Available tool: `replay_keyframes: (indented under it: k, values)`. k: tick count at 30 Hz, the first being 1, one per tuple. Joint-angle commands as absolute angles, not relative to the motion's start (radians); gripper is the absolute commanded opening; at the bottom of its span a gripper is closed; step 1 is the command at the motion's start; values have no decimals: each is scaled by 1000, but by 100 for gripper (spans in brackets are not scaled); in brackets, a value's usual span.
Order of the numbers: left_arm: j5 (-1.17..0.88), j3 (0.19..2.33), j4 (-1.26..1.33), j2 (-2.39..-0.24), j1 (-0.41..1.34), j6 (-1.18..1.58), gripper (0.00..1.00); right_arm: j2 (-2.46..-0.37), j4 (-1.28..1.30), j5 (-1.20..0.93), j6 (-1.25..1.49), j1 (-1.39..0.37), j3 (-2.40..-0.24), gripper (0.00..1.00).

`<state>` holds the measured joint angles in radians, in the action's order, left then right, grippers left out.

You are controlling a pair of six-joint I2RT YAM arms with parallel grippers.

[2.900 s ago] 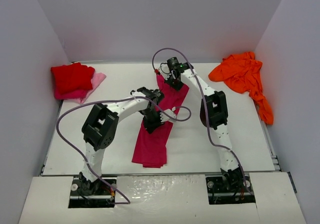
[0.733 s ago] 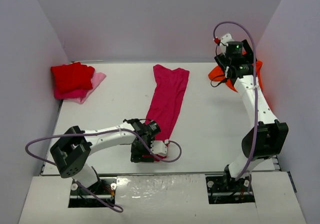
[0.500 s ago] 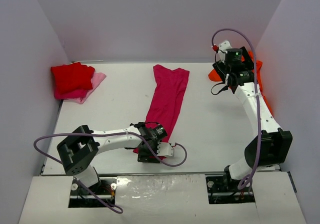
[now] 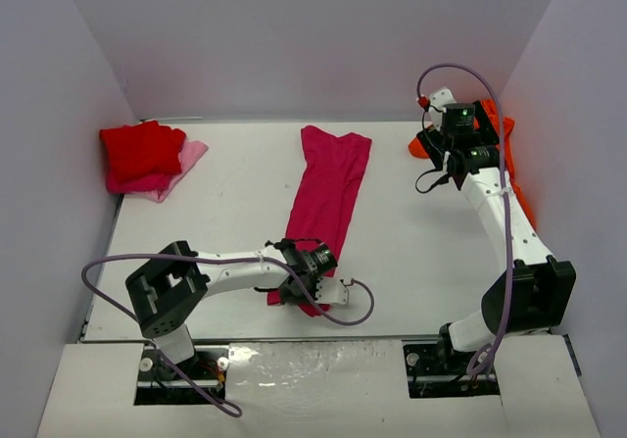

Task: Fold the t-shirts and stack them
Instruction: Grab the bottom of the folded rectangular tshirt with left arm, then fold the folded rectangular tshirt in 1/3 of the way

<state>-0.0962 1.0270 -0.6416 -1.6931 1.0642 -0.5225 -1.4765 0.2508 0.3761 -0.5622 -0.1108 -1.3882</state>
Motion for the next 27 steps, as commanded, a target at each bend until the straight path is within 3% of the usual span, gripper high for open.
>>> replay_keyframes:
  k: [1, 12, 19, 27]
  values:
    - [-222, 1033, -716, -1702, 1094, -546, 0, -1441, 206, 373, -543, -103, -1375, 97]
    - [-506, 1293, -1333, -1601, 1117, -654, 0, -1427, 207, 342, -536, -98, -1363, 97]
    - [-340, 1387, -1250, -1602, 1075, -631, 0, -1427, 207, 314, -519, -98, -1361, 97]
    - [-209, 1571, -1110, -1760, 908, -715, 0, -1398, 216, 308, -524, -98, -1352, 96]
